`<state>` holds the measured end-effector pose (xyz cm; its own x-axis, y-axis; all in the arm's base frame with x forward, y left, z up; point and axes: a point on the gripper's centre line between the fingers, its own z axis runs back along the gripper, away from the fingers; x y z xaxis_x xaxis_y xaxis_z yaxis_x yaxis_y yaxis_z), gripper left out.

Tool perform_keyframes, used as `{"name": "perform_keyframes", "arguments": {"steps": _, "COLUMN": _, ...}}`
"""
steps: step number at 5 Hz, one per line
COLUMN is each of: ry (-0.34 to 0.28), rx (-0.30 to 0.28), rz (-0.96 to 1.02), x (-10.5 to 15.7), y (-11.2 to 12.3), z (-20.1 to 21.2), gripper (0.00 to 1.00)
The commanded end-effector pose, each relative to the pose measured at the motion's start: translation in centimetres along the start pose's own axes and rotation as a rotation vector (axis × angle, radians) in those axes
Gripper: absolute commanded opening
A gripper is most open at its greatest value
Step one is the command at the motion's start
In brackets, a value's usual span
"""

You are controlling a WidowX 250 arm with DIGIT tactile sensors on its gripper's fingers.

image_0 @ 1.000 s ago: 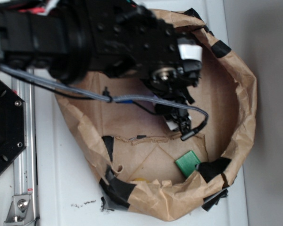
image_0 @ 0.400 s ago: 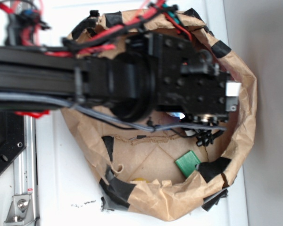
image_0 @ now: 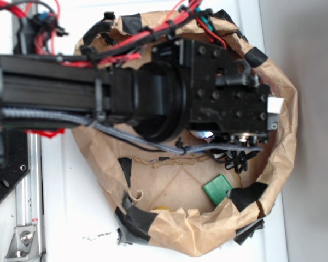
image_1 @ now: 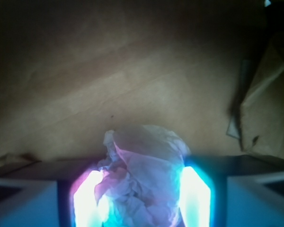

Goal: Grab the white paper.

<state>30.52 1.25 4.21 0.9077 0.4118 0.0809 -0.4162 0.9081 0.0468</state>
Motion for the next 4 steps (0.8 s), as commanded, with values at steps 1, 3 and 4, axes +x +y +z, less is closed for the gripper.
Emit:
{"name": "perform_keyframes", "arguments": {"steps": 1, "ry": -0.067, "rx": -0.039, "rz": 0.001, "x": 0.6, "y": 0.8, "z": 2.2, "gripper": 0.0}}
{"name": "perform_keyframes", "arguments": {"steps": 3, "ry": -0.077, "rx": -0.164, "rz": -0.154, "x": -0.1, "y": 1.2, "z": 10.7, "gripper": 0.0}}
{"name": "perform_keyframes", "arguments": {"steps": 4, "ry": -0.058, "rx": -0.205, "rz": -0.135, "x": -1.4, "y": 1.2, "z": 15.8, "gripper": 0.0}}
